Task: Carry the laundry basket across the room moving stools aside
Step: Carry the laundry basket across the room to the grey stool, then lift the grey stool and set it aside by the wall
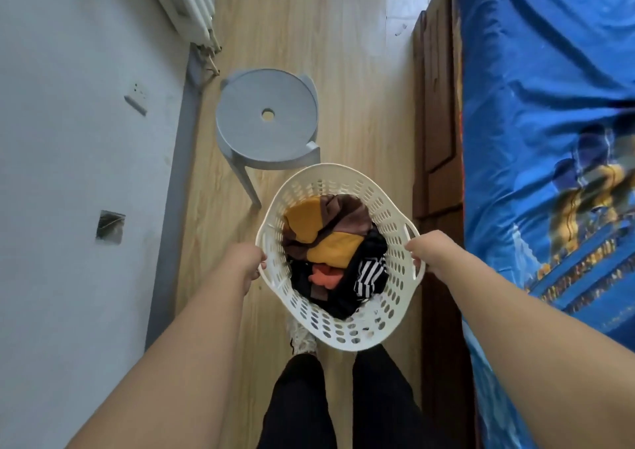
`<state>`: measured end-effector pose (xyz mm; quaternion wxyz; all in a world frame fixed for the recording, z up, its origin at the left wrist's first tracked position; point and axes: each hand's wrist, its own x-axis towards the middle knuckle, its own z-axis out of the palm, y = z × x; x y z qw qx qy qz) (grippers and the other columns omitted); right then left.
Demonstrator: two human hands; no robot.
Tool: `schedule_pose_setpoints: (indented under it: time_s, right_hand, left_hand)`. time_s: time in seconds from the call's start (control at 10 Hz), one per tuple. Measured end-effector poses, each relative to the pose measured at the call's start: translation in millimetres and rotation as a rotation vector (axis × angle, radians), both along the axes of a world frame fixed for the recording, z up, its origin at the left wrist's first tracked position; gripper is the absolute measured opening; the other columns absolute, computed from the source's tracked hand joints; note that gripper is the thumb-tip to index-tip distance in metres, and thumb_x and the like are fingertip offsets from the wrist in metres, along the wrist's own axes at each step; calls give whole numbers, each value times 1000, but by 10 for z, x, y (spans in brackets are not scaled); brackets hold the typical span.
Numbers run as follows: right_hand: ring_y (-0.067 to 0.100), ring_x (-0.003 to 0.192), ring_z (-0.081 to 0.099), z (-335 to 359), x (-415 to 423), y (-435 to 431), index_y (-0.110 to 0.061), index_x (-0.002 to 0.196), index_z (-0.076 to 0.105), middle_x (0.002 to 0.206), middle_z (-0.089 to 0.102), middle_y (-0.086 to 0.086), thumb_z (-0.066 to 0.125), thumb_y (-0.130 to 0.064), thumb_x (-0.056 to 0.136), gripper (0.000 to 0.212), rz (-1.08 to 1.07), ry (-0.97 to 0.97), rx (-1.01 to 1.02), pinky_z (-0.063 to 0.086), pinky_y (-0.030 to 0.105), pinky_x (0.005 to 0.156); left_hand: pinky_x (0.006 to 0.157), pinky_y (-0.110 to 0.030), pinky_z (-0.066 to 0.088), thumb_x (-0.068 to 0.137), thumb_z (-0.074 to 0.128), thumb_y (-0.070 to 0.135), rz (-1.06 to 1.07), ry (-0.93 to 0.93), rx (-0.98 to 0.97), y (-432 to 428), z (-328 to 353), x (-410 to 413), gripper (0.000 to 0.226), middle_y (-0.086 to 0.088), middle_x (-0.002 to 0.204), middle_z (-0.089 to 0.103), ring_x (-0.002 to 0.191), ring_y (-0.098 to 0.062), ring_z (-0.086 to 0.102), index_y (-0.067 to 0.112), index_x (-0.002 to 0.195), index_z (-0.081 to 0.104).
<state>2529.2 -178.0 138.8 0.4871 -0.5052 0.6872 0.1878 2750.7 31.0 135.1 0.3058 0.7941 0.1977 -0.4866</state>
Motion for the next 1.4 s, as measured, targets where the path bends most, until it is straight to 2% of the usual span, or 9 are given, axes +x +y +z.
schedule_pose_setpoints:
  time_s: [0.1, 0.2, 0.4, 0.6, 0.8, 0.9, 1.0, 1.3, 1.4]
  right_hand:
    - [25, 86, 50, -500, 141, -177, 9, 122, 57, 92, 54, 15, 55, -7, 89, 37, 44, 22, 26, 48, 43, 97]
    - [24, 79, 52, -876, 244, -290, 2, 102, 61, 98, 54, 15, 57, -11, 90, 19, 92, 82, 18, 49, 40, 84]
    - [27, 78, 55, -1451, 246, -380, 5, 121, 55, 104, 60, 18, 59, -12, 89, 37, 167, 140, 56, 43, 32, 62]
    - [26, 68, 52, -1679, 271, -537, 3, 109, 59, 88, 59, 15, 54, -10, 87, 27, 188, 154, -15, 41, 34, 62]
    - [31, 99, 57, -1578, 420, -599, -9, 135, 39, 128, 50, 15, 49, -11, 86, 50, 227, 193, -116, 47, 37, 68]
    - [32, 102, 60, -1402, 633, -678, -14, 141, 36, 133, 48, 12, 46, -8, 83, 59, 207, 119, -169, 52, 38, 75]
    - [31, 102, 63, -1173, 974, -796, -17, 139, 40, 130, 54, 11, 50, -11, 85, 56, 164, -24, -169, 51, 35, 74]
    - [8, 70, 51, -768, 2144, -939, -24, 140, 39, 110, 55, 2, 57, -32, 90, 54, 114, -322, -100, 39, 25, 53]
    - [26, 101, 59, -833, 2511, -909, -25, 146, 30, 128, 54, 8, 57, -35, 89, 63, 73, -332, -37, 54, 43, 84]
  left_hand:
    - [80, -33, 47, 90, 46, -1, 19, -3, 9, -115, -562, 96, 35, -11, 87, 60, 69, -15, 55, -5, 123, 59]
    - [78, -31, 48, 89, 47, 0, 17, 11, 46, -179, -911, 159, 36, -7, 81, 57, 67, -13, 54, -3, 123, 58]
    - [87, -34, 49, 89, 48, 2, 53, 65, 82, -229, -1412, 151, 41, -16, 120, 60, 83, -17, 59, 0, 130, 53]
    - [65, -24, 48, 93, 45, 3, 97, 51, 87, -254, -1617, 198, 40, -8, 93, 60, 73, -12, 56, 1, 133, 51]
    - [96, -41, 43, 94, 49, 13, -18, -12, 155, -453, -1538, 284, 55, -13, 138, 52, 120, -33, 53, 12, 147, 38]
    - [98, -40, 41, 92, 52, 15, 10, -49, 116, -656, -1365, 361, 58, -12, 147, 48, 127, -33, 51, 16, 148, 37]
    - [85, -37, 49, 91, 56, 21, 107, -75, 41, -888, -1159, 466, 58, -10, 138, 55, 104, -25, 60, 18, 147, 39]
    - [108, -41, 45, 86, 62, 45, 376, -77, -198, -1371, -914, 903, 69, -9, 123, 62, 112, -27, 59, 8, 141, 44]
    - [112, -42, 41, 86, 64, 39, 452, -17, -229, -1456, -918, 1117, 71, -12, 150, 47, 132, -31, 52, 11, 146, 39]
